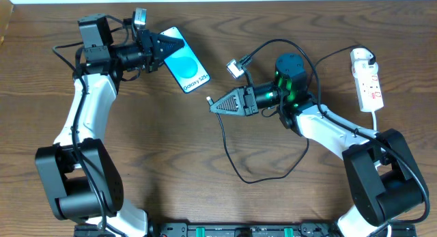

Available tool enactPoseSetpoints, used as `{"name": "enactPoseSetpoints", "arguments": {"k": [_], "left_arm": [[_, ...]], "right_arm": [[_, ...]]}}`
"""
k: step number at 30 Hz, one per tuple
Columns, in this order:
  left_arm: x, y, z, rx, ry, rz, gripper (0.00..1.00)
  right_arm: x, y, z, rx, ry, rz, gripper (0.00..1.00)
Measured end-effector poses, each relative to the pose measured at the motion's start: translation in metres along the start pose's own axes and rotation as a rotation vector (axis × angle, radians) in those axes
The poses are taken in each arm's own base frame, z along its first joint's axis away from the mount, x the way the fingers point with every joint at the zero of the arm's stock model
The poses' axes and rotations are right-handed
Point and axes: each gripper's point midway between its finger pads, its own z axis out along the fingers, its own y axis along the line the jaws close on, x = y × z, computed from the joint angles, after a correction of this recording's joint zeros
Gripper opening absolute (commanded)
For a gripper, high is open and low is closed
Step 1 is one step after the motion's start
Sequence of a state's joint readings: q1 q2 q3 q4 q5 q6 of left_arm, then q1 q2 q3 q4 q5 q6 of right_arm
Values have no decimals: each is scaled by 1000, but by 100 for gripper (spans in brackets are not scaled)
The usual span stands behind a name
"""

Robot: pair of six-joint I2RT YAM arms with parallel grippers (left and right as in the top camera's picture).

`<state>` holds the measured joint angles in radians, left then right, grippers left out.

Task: Plug charger to phone and switch on socket
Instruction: 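Lift the cable connector with the right gripper toward the phone's bottom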

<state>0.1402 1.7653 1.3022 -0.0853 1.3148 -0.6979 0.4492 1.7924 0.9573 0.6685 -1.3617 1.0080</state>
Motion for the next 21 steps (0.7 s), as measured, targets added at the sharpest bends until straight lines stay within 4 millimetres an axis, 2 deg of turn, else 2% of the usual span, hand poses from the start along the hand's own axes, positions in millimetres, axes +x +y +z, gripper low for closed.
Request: {"name": "enactPoseSetpoints", "arguments": {"k": [12,21], "left_arm": [[7,-23,-1,105,66,83,7],[0,-43,-4,157,67,153,7]], "right_arm": [[-6,13,0,-25,-12,-113,1],[-13,18,0,-27,-40,-169,1]]}}
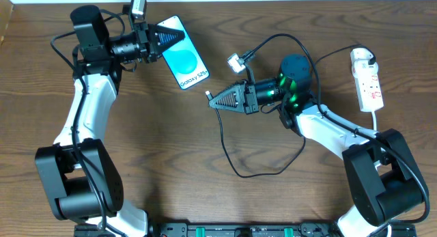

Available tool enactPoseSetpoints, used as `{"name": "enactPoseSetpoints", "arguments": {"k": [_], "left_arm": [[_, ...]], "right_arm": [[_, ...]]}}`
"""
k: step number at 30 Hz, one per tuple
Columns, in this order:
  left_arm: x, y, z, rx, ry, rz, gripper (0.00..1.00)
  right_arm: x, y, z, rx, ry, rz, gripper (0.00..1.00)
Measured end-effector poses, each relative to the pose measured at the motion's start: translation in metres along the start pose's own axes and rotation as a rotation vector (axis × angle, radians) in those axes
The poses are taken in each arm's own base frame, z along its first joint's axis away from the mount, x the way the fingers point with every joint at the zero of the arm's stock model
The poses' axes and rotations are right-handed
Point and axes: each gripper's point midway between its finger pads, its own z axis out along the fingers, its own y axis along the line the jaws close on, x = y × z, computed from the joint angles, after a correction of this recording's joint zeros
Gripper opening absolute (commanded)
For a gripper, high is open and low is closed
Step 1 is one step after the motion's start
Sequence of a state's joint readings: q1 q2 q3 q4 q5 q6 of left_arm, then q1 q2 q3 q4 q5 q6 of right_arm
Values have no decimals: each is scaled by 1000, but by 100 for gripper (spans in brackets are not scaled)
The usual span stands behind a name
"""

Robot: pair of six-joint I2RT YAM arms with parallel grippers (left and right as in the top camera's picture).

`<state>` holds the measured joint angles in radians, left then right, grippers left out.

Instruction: Plug charger to phone and switch on socket

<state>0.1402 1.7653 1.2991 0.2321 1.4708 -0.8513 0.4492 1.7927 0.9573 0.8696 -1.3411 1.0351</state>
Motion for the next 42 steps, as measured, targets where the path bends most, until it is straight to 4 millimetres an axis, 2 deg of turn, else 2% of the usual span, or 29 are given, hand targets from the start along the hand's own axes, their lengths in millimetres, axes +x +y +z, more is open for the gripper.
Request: {"name": "enactPoseSetpoints", "arguments": {"k": [8,16,25,42], "left_arm": [[-6,-19,4,34,3,57,8],[12,-32,35,74,86,72,7],[13,-32,35,76,89,65,7],[7,-30,35,60,60,30,7]], "right_arm": [[-6,5,0,-5,-20,-26,1],[-9,9,0,-12,-31,-57,1],[-16,5,-14,8,-59,-57,1],[-17,4,-14,10,-64,-58,1]]}}
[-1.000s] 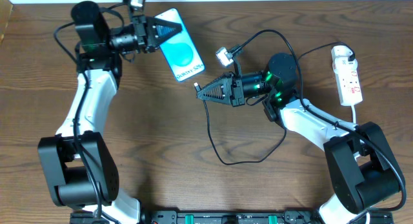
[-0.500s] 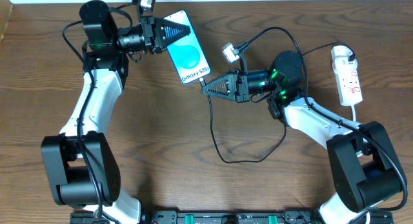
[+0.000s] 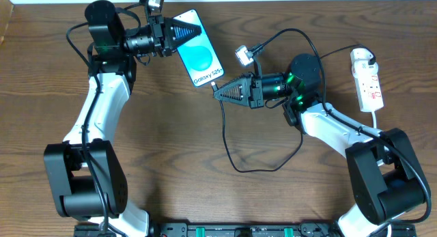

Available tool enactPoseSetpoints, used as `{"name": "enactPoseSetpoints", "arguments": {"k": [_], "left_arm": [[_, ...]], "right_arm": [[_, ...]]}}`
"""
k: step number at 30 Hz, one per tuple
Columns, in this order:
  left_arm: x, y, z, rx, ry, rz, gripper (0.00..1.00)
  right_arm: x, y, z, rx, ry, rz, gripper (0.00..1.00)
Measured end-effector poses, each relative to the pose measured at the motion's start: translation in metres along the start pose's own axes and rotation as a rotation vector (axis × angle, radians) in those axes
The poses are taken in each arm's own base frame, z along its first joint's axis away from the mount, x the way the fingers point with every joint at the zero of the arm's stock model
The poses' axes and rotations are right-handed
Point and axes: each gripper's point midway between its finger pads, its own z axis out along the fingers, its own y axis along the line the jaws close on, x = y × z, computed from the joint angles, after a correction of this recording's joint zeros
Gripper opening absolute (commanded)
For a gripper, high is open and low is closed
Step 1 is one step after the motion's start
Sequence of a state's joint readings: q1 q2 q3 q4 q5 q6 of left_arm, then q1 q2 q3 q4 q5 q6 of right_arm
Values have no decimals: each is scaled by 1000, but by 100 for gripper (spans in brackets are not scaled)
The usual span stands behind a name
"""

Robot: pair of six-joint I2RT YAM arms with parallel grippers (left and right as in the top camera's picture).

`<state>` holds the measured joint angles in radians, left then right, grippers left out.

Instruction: Plug charger to phone and switch on socket

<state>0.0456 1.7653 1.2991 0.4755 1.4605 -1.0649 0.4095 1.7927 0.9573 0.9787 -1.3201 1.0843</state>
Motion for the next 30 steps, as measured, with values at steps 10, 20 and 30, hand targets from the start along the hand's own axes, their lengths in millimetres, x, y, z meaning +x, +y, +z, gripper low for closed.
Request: {"name": "enactPoseSetpoints", "arguments": {"k": [10,20,30], "left_arm": [[0,0,0,0,0,21,7],[4,-1,8,5,14,22,7],[4,-1,8,4,13,17,7]], "right_arm": [[0,0,0,0,0,0,1],[1,1,0,-4,8,0,1],[1,1,0,-4,7,0,1]]}}
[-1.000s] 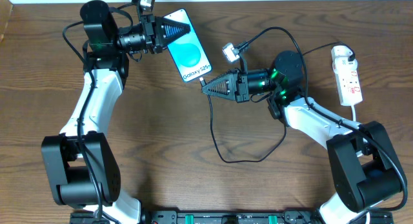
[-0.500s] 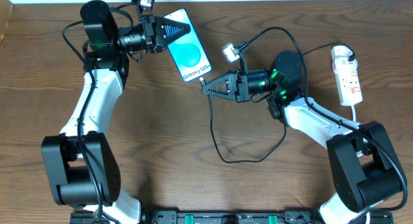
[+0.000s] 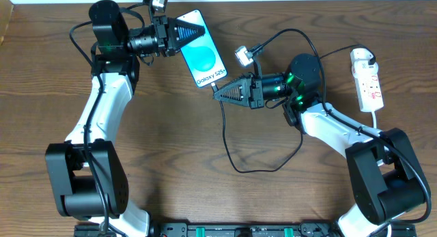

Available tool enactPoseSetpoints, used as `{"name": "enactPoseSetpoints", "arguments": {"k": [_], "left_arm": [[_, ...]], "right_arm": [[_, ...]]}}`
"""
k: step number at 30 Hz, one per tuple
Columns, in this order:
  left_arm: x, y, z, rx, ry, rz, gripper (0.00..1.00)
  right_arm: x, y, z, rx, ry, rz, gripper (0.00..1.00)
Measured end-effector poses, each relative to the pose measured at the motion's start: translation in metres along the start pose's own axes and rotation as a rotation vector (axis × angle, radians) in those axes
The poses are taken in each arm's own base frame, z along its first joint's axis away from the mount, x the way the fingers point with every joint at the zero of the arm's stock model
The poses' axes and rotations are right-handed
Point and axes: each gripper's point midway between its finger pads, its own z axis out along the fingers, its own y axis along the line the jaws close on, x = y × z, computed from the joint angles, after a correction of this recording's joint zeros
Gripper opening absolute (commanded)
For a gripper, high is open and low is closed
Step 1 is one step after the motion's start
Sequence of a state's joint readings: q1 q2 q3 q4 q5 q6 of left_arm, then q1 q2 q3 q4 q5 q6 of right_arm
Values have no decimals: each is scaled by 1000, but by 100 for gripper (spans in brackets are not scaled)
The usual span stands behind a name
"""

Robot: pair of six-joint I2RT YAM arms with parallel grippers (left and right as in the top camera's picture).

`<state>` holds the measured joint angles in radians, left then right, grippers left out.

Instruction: Plug charger to phone and switch on socket

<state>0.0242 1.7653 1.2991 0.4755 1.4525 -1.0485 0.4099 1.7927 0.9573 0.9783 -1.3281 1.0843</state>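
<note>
A white phone with a blue circle on its screen is held aslant at the back of the table, my left gripper shut on its upper end. Its lower end points toward my right gripper, which is shut on the plug end of a black charger cable. The plug tip sits right at the phone's lower edge; whether it is seated cannot be told. The cable loops over the table and runs back to a white socket strip at the far right.
A wooden table carries everything. The cable's slack loop lies in front of the right arm. The right arm's wrist camera sticks up behind the gripper. The table's back edge is just behind the phone.
The phone and left gripper have shifted slightly right and down, closing the small gap to the cable plug. The right gripper has hardly moved.
At first the left gripper held the phone at the back left and the right gripper held the plug some way below it. Both then moved rightward and up the table, the plug drawing nearer the phone's lower end, until now they meet.
</note>
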Motion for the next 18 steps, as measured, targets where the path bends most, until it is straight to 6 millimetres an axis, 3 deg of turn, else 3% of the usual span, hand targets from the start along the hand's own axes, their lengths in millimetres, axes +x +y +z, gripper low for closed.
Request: {"name": "enactPoseSetpoints", "arguments": {"k": [18], "left_arm": [[0,0,0,0,1,-24,7]], "right_arm": [[0,0,0,0,0,0,1]]}}
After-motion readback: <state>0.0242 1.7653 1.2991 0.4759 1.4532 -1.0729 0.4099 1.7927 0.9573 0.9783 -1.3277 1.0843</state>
